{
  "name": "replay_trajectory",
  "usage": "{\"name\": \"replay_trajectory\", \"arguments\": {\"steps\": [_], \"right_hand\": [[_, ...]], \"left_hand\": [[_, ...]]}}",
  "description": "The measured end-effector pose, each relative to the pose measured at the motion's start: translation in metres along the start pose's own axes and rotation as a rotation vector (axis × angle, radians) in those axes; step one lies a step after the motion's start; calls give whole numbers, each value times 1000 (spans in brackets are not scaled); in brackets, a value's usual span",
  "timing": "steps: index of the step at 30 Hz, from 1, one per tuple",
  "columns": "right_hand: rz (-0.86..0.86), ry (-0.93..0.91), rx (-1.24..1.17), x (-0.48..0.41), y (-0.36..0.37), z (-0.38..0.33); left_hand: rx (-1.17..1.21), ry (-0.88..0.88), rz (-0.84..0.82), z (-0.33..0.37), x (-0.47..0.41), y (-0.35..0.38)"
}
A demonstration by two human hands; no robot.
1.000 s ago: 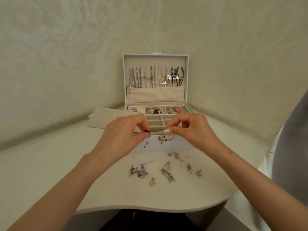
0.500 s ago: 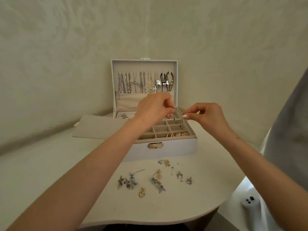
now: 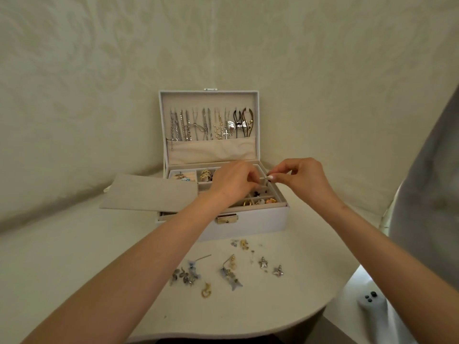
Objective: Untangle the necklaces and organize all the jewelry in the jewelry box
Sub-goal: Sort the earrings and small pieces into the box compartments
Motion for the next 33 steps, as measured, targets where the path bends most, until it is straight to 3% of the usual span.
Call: {"name": "replay_trajectory", "arguments": {"steps": [12,15,19,23,28,33], "right_hand": [[-20,9,228,3,11,-6],[-40,-60,112,17,11,-19],[-374,-173,-52,45,22,-41],[-688,-296,130,67,43,-41],[-790,-388,286,78,62,-38],[-870,-416,357,86,72,-42]], "left_hand": [[3,-22,128,-30,54,-29],[47,0,124,-35,74,-34],[116,113,64,-35,103,-34],[95,182,-63,-35,132,-27],[-94,171,-223,-34,148,-10],[-263,-75,-72,-44,150,-4]]}}
Point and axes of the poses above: each hand's wrist, its own x-axis away from the middle knuckle, its own y-axis out of the palm, z = x × y, the point moved 2 cm from there along -x, towards the middle knuckle, and after that the axes turned 8 degrees about -z, right-handed, at the moved point
